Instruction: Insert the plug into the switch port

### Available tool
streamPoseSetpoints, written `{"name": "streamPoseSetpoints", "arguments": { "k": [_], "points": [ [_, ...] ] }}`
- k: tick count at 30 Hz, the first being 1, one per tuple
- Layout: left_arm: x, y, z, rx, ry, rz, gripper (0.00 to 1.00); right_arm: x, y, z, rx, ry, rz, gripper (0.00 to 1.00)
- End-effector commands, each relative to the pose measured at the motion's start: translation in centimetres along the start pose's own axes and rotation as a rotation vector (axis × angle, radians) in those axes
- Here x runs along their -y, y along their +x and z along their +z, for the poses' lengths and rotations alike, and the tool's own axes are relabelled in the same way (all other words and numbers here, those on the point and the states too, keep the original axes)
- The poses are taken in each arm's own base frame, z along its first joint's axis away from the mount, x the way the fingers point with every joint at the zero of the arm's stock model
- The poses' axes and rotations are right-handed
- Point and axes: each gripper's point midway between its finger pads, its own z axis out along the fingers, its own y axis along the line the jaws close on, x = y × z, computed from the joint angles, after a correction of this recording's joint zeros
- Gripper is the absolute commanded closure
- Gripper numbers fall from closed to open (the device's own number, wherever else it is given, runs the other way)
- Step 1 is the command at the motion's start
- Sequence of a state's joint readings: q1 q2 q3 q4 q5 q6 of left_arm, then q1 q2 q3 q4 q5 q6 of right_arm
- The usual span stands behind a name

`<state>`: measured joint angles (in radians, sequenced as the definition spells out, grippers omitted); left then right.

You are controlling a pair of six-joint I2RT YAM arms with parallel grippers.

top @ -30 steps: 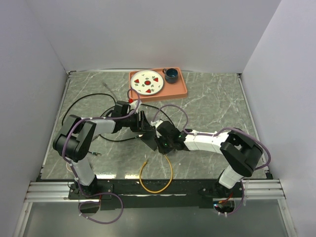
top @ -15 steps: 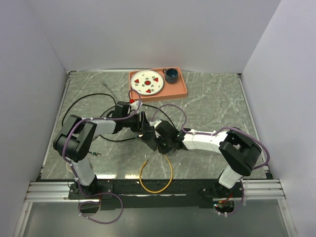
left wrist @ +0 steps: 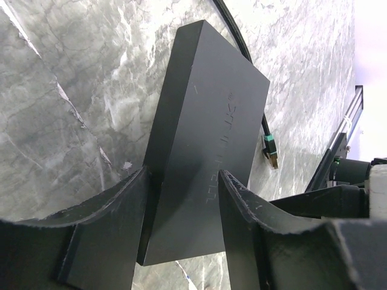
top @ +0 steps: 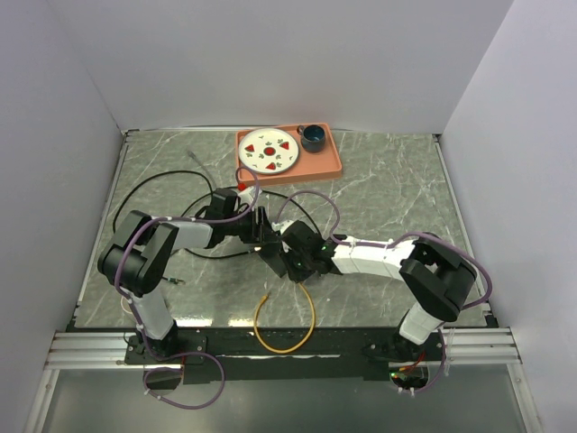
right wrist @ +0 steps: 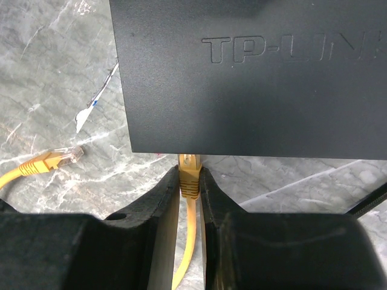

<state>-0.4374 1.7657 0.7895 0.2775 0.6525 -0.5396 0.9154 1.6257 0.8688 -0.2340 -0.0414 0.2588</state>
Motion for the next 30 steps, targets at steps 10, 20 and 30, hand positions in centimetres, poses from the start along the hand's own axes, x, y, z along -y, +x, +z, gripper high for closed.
{"name": "streamPoseSetpoints", "arguments": {
  "k": [10,20,30],
  "points": [
    [2.5,4.4,-0.3,-0.122,0.1,-0.053,0.49,1.2,-9.7,-1.6,0.351,0.095,0.054,1.0],
    [4.0,5.6,-0.6,-0.15,0.141,-0.043,0.5,1.3,-13.1,-2.3,0.456,0.094,0.036,1.0],
    [4.3,6.5,-0.4,-0.165,0.149,-0.07,0.51,0.5,-16.2,-4.8,0.668,0.042,-0.014,1.0]
  ]
}}
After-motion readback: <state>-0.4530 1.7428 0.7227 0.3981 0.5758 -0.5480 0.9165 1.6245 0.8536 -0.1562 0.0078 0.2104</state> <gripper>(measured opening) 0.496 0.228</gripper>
